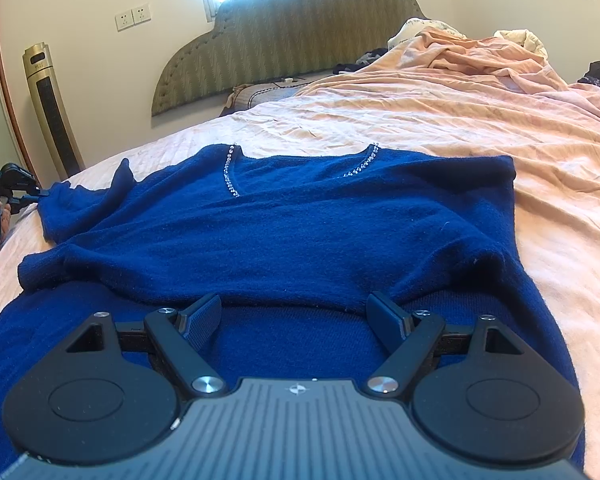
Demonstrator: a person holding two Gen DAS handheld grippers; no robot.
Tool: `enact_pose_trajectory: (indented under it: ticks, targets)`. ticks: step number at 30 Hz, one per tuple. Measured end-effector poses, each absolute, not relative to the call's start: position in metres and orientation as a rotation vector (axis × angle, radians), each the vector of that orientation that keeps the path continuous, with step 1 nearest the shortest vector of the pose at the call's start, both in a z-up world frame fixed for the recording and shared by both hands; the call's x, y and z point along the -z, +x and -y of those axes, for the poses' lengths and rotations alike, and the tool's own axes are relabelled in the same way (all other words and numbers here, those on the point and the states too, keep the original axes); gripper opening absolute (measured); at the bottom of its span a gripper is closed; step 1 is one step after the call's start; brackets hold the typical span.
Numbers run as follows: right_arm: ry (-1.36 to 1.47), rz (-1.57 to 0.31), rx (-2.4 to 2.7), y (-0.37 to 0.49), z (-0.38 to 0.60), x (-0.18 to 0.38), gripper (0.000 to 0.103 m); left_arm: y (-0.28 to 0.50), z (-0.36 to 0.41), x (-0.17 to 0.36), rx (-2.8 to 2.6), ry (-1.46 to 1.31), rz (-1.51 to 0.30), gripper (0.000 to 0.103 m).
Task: Fold small clothes
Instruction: 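Grasp the other sleeve cuff with the left gripper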
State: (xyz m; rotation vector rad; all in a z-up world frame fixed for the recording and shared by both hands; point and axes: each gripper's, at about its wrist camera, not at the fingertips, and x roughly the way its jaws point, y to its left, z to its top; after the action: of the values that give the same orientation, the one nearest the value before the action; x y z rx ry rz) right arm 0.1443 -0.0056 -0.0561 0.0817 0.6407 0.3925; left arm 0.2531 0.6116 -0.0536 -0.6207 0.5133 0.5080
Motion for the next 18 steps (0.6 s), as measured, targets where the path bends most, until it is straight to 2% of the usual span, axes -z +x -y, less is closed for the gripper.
enact_pose_trajectory:
  ticks: [6,10,13,15,18]
  targets:
    - [0.094,-0.641,-0.393,0.144,0.007,0.056,0.082,0.233,-0.578,0.007,-0.482,-0.529,-0.383,0.006]
    - [0.106,-0.640,-0.394,0.145,0.009,0.056,0.082,0.215,-0.503,-0.042,-0.259,-0.443,-0.267,0.006]
    - [0.110,-0.639,-0.387,0.144,0.009,0.056,0.081,0.196,-0.442,-0.051,-0.021,-0.403,-0.285,0.007]
    - [0.113,-0.640,-0.388,0.144,0.009,0.056,0.081,0.190,-0.427,-0.044,0.047,-0.413,-0.345,0.007]
    - [0.116,-0.640,-0.389,0.145,0.009,0.056,0.081,0.189,-0.457,-0.019,0.050,-0.591,-0.447,0.025]
